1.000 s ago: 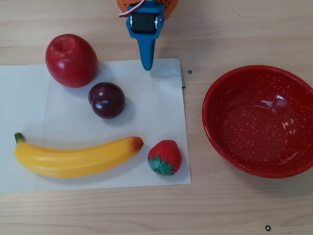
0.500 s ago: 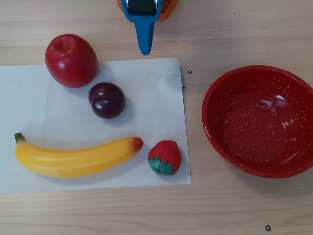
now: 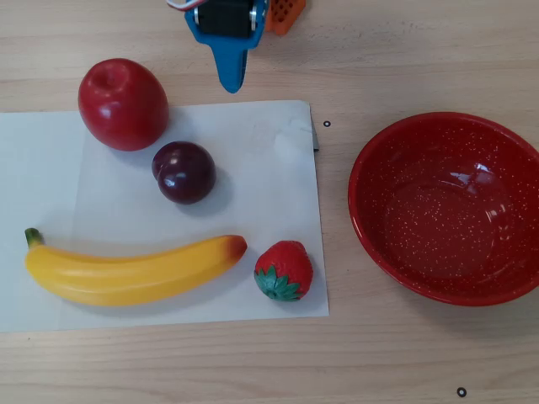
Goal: Grasp the banana and put it in the red bowl
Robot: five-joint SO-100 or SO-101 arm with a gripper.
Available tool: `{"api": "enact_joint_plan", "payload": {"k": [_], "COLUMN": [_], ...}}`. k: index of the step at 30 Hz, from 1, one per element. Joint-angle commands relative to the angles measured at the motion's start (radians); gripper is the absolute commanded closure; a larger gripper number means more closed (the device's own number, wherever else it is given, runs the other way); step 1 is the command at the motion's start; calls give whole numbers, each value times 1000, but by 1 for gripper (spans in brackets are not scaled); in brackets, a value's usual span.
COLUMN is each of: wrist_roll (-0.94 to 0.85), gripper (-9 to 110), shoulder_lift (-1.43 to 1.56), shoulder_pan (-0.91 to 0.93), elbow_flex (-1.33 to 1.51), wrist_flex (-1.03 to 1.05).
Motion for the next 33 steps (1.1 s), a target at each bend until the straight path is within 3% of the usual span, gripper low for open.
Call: {"api": "enact_joint_plan", "payload": {"k": [1, 18, 33], "wrist_roll": [46, 252, 382], "gripper": [101, 100, 83], "shoulder_lift": [-21, -508, -834], "shoulder_pan": [-57, -183, -272], "elbow_flex": [-175, -799, -1206], "wrist_flex": [38, 275, 393]}}
